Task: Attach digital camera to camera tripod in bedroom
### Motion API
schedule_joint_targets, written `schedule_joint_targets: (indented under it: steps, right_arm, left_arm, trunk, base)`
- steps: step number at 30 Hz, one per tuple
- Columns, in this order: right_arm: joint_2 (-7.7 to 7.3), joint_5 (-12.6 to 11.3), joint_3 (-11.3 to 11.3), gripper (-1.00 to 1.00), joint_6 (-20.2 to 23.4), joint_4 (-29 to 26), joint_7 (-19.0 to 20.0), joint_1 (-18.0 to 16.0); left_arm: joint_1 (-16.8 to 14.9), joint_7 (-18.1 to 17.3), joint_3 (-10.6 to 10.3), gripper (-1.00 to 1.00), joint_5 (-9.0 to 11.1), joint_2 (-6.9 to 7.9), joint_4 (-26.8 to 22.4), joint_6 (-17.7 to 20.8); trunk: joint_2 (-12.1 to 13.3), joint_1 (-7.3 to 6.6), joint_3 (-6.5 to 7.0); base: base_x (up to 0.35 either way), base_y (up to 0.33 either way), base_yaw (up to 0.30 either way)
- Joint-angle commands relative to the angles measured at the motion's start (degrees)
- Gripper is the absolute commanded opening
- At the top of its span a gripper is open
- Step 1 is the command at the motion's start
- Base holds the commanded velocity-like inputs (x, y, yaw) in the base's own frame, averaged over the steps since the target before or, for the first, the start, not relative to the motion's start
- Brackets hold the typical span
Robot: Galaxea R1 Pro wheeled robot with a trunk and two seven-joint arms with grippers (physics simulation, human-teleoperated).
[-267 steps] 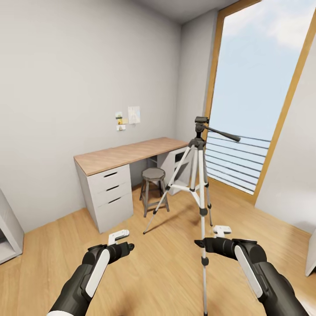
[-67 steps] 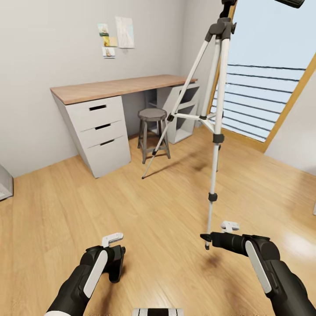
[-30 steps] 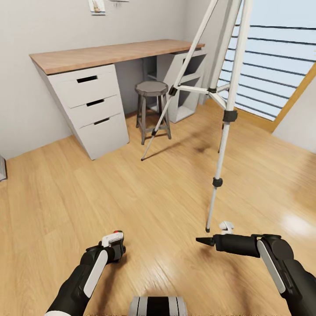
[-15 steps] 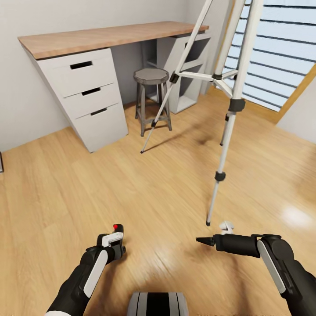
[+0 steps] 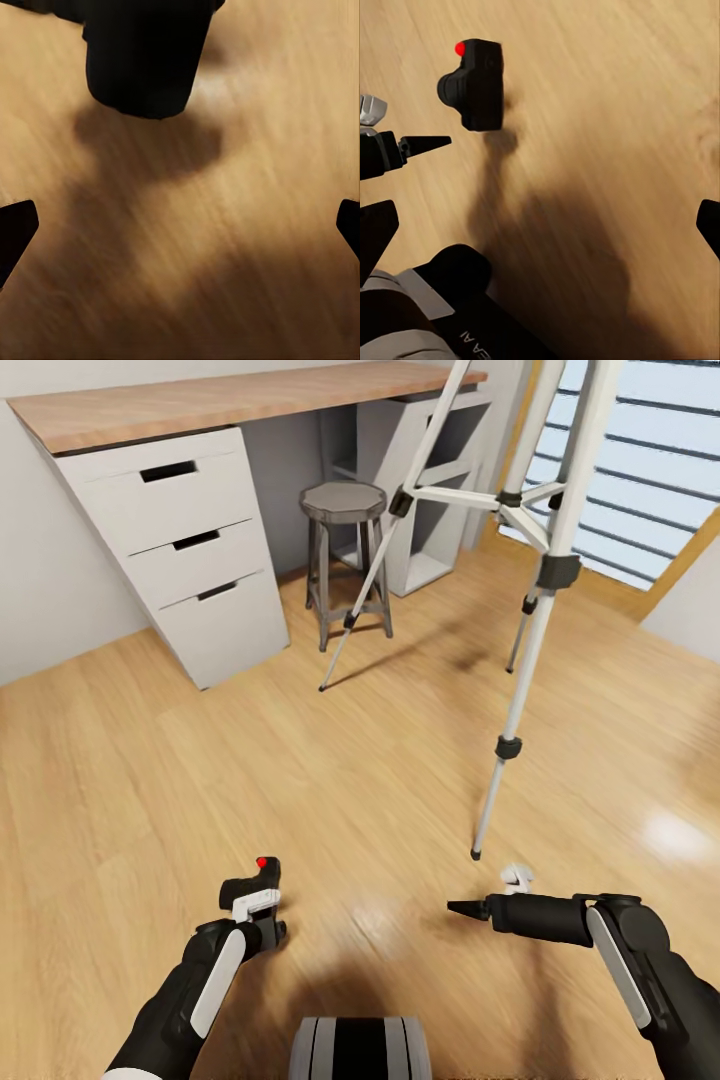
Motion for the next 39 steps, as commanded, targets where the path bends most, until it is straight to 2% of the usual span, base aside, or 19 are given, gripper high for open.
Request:
schedule_joint_targets:
  steps: [1,8,39]
  right_arm:
    - [-0.01,0.04,-0.04,1.0,0.26,-0.01,0.22,-0.03]
    - [-0.02,0.04,-0.03,1.0,0.26,-0.01,0.22,-0.03]
    - [0.07,0.06,-0.08,1.0,0.18,0.03,-0.04,-0.03]
  left_arm:
    - [-0.02,0.54,-0.07,1.0,0.6,0.01,-0.07,0.13]
    - [-0.02,0.54,-0.15,1.0,0.6,0.01,-0.22,0.01]
    - [-0.02,0.81,-0.86,1.0,0.43,-0.06,-1.45,-0.3]
  trunk:
    - [-0.03,0.01,-0.27]
    - [-0.12,0.19,-1.82]
    - [-0.12,0.19,-1.82]
  base:
    - [0.0,0.0,0.0]
    - [0.0,0.0,0.0]
    - [0.0,0.012,0.0]
